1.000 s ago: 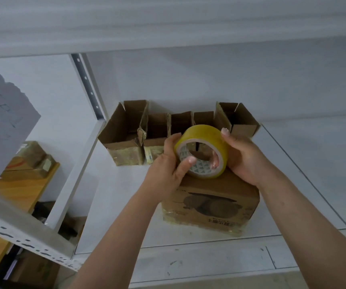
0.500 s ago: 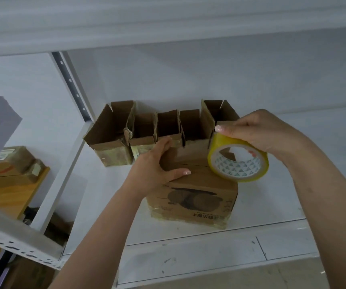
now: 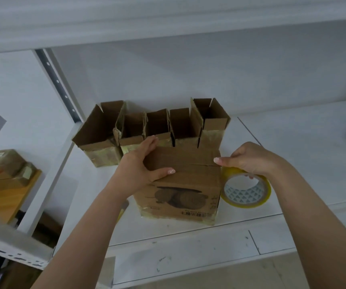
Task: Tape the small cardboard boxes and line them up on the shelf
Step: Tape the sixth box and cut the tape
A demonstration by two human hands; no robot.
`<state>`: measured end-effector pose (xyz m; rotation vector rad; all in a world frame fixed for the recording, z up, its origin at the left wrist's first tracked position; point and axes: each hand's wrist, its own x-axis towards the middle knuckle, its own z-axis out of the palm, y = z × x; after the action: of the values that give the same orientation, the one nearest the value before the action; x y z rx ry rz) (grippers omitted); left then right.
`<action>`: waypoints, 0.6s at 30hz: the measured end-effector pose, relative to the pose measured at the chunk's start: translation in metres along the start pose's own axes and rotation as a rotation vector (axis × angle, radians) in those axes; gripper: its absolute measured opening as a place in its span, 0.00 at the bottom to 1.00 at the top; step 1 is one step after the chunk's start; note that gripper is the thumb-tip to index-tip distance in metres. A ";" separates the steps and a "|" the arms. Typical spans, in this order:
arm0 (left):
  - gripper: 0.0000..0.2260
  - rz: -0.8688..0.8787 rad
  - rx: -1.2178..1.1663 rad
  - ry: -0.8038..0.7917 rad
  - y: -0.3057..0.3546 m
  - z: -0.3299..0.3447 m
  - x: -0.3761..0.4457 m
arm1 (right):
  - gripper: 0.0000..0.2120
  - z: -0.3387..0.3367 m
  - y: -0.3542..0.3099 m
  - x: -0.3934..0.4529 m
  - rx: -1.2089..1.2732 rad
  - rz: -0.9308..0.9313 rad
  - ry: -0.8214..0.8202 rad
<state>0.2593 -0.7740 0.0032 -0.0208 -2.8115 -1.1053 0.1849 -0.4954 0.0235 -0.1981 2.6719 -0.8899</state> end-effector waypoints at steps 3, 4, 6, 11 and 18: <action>0.48 0.022 0.045 -0.030 0.003 0.000 -0.002 | 0.30 0.003 0.002 0.000 0.046 -0.005 0.012; 0.46 0.032 0.079 -0.045 0.004 -0.001 -0.001 | 0.29 0.003 0.002 0.000 0.052 -0.010 0.015; 0.42 0.063 0.236 -0.099 0.010 -0.004 -0.001 | 0.28 0.003 0.001 -0.001 0.068 -0.018 0.025; 0.39 0.251 0.571 -0.165 0.037 0.028 -0.016 | 0.26 0.005 0.001 -0.004 0.077 -0.032 0.080; 0.39 0.281 0.713 -0.155 0.040 0.042 -0.020 | 0.23 0.006 -0.004 -0.007 0.010 -0.070 0.127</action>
<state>0.2772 -0.7151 -0.0027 -0.4311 -3.0355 -0.0186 0.1934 -0.5003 0.0226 -0.2419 2.7924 -0.9669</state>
